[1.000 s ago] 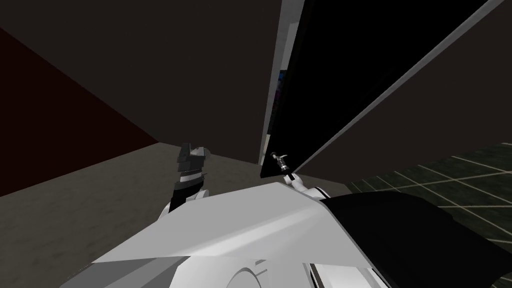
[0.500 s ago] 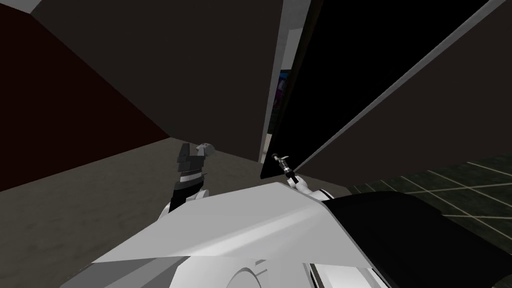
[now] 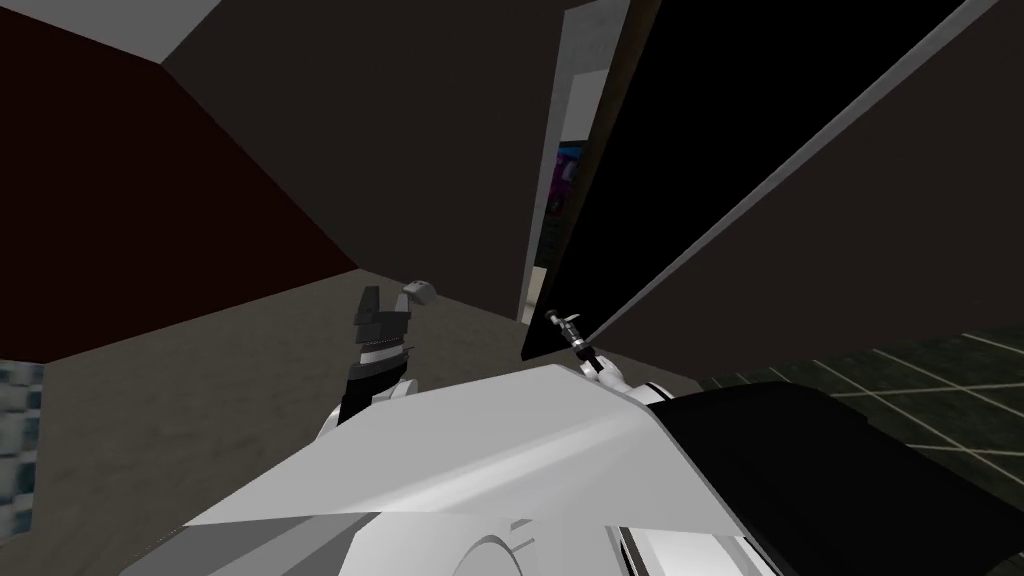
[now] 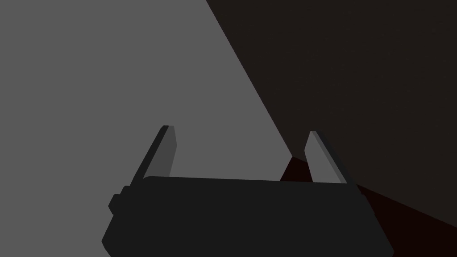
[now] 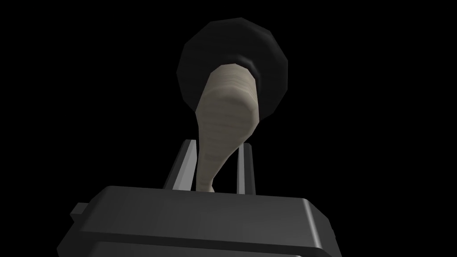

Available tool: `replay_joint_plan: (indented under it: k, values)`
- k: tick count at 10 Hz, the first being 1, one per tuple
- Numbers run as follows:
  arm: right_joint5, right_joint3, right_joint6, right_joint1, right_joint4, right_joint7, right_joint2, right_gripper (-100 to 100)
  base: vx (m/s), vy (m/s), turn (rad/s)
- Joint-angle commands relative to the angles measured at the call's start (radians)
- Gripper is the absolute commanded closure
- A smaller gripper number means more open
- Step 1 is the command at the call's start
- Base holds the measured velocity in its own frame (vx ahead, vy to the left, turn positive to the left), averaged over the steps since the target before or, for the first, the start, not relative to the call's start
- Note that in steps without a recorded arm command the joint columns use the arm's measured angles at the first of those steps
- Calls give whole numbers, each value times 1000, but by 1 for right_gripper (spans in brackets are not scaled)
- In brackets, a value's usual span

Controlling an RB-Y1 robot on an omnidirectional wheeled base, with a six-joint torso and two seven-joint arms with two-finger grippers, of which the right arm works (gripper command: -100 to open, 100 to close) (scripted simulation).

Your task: Pull the door open

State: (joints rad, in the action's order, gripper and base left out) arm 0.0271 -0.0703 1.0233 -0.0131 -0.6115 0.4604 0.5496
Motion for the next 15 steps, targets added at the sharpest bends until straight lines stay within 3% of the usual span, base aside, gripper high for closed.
replay_joint_plan:
  k: [1, 6, 7, 8, 9, 15]
  values:
    - [4, -7, 30, -19, -2, 9, 11, 100, -151, -97, 163]
    - [10, -18, 109, -59, 11, 34, 42, 100, -160, -90, 131]
    - [11, -20, 119, -64, 13, 37, 46, 100, -149, -63, 91]
    - [12, -23, 109, -63, 10, 37, 40, 100, -68, -27, 21]
    - [13, -25, 134, -70, 24, 41, 45, 100, -151, -68, 235]
    - [14, -26, 203, -88, 60, 50, 64, 100, -203, -91, 172]
